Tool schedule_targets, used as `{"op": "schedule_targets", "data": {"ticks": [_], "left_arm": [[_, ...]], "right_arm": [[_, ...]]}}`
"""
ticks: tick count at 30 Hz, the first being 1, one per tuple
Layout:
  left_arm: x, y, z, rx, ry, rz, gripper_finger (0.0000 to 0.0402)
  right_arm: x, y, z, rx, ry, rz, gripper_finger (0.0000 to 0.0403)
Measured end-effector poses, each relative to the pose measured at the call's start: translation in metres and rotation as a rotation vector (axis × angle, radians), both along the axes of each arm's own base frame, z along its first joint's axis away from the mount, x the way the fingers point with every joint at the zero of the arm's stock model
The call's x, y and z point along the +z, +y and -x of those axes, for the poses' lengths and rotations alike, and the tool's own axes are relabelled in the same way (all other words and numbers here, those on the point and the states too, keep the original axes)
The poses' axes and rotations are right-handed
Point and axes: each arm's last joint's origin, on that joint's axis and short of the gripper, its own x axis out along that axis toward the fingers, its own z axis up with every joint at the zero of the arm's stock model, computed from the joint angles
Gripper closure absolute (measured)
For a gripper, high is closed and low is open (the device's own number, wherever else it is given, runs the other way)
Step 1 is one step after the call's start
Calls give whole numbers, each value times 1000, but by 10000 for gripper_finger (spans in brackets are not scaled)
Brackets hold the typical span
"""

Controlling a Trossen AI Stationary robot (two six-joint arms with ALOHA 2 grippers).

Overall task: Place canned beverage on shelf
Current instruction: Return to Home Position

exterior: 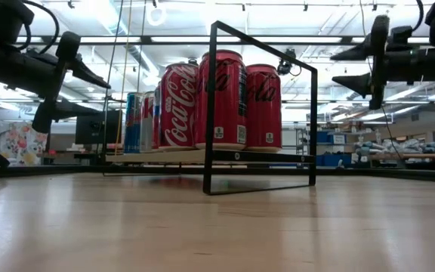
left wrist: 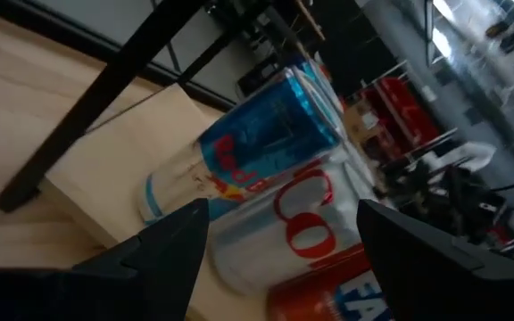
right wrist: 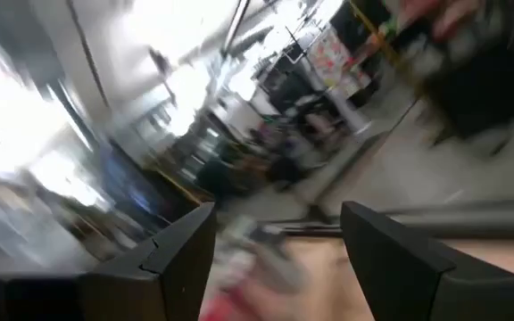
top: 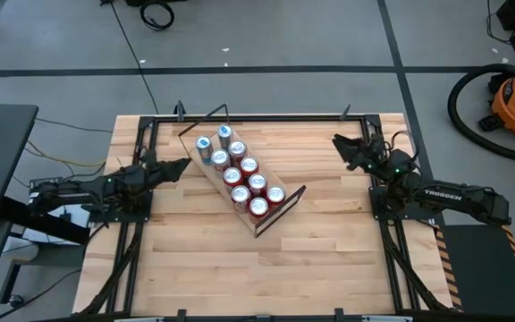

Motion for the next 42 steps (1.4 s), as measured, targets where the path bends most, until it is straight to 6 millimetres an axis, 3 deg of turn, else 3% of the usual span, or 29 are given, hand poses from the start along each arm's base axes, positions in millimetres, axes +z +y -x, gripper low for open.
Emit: {"op": "schedule_targets", "data": {"ticks": [4,9,15,42], "left_arm": [[-2,0,-1,-26,123,-129,105],[-2,0,-1,-71,297,-351,104],[-1,0,-1,-88,360,-432,104],[-1,0,-1,-88,353,-435,104]], "right_arm": [[-5,-1,-1,-89,280,304,153],[-5,-1,-1,-133,398,472,153],[-5,-1,-1,-134,399,473,152],[-5,-1,-1,-133,399,472,151]]}}
